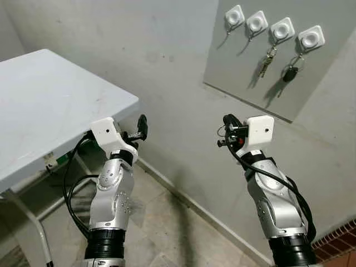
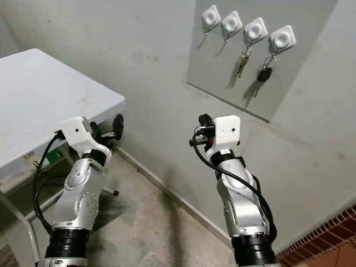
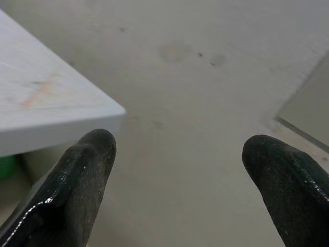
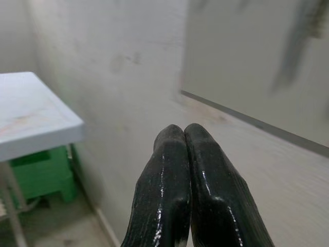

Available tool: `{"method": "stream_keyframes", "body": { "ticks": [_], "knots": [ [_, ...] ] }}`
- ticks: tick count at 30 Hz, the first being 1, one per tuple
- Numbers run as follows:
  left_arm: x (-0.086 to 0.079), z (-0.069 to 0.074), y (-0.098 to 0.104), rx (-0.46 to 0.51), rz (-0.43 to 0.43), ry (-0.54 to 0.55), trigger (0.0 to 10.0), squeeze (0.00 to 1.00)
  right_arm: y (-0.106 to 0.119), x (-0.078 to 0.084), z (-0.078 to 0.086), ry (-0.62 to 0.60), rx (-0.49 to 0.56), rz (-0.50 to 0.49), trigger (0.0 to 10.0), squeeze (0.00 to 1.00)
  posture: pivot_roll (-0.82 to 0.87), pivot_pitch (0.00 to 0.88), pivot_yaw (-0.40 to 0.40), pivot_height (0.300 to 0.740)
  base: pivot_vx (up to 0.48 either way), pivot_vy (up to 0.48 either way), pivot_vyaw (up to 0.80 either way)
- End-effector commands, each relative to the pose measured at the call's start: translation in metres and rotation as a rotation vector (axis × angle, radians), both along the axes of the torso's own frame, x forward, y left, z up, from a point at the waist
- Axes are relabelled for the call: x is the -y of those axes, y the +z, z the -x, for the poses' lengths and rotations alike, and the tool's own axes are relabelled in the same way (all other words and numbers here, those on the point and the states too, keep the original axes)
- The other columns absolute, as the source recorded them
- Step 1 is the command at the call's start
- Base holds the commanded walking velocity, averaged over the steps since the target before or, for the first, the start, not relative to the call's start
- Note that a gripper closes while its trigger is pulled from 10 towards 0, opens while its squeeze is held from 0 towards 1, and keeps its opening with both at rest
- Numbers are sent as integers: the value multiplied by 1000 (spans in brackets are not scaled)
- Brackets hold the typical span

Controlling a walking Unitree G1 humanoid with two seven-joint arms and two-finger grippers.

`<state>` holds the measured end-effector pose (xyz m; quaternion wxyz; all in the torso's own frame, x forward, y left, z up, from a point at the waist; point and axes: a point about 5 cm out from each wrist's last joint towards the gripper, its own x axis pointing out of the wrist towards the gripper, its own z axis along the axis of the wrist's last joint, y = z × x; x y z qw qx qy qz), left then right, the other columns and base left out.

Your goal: Hang keys on a hook

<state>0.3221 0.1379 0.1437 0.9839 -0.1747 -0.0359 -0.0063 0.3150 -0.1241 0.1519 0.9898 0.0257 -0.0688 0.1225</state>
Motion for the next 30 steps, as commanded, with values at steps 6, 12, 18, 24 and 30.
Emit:
{"method": "stream_keyframes", "body": {
  "ticks": [6,12,18,24,30],
  "knots": [
    [3,-2,4,12,-14,-20,10000,0,2,3,-5,-16,-4,-9,10000,0,12,0,-53,740,0,0,-725],
    [3,-7,9,26,-21,-27,10000,0,4,2,-8,-21,3,-13,10000,0,8,0,-45,740,0,0,-725],
    [3,-11,13,41,-28,-34,10000,0,7,3,-11,-30,13,-18,10000,0,5,0,-40,740,0,0,-725],
    [4,-13,14,49,-40,-43,10000,0,8,3,-13,-35,21,-22,10000,0,4,0,-37,740,0,0,-725],
    [4,-13,14,51,-43,-45,10000,0,8,2,-14,-38,23,-24,10000,0,3,0,-37,740,0,0,-725]
  ]
}}
